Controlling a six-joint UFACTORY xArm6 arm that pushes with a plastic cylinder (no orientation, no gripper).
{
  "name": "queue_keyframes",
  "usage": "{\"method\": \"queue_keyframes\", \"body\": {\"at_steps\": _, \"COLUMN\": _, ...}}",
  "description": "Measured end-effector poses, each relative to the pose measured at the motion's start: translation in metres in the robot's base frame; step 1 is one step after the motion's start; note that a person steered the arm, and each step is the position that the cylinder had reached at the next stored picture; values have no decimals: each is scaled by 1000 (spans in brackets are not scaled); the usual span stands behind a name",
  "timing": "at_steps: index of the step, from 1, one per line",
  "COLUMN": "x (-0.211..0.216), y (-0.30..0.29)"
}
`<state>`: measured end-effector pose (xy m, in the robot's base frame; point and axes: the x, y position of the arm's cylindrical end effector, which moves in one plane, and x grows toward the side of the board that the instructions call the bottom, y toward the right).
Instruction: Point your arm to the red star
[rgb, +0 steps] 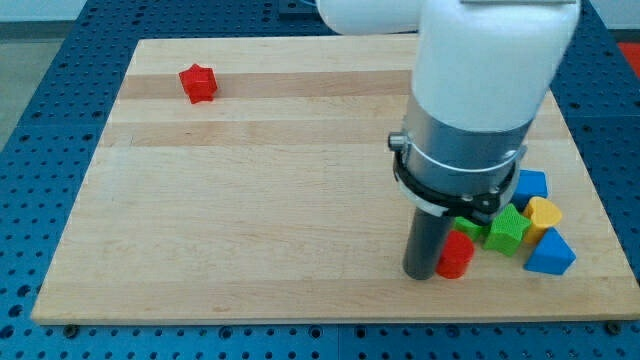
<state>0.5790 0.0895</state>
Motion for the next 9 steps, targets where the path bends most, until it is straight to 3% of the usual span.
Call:
{"method": "queue_keyframes", "body": {"at_steps": 2, "x": 0, "y": 16}}
{"method": "queue_keyframes", "body": {"at_steps": 3, "x": -18, "y": -32}}
{"method": "queue_keyframes", "body": {"at_steps": 6, "x": -129, "y": -215}}
{"method": "queue_keyframes", "body": {"at_steps": 9, "x": -219, "y": -309}}
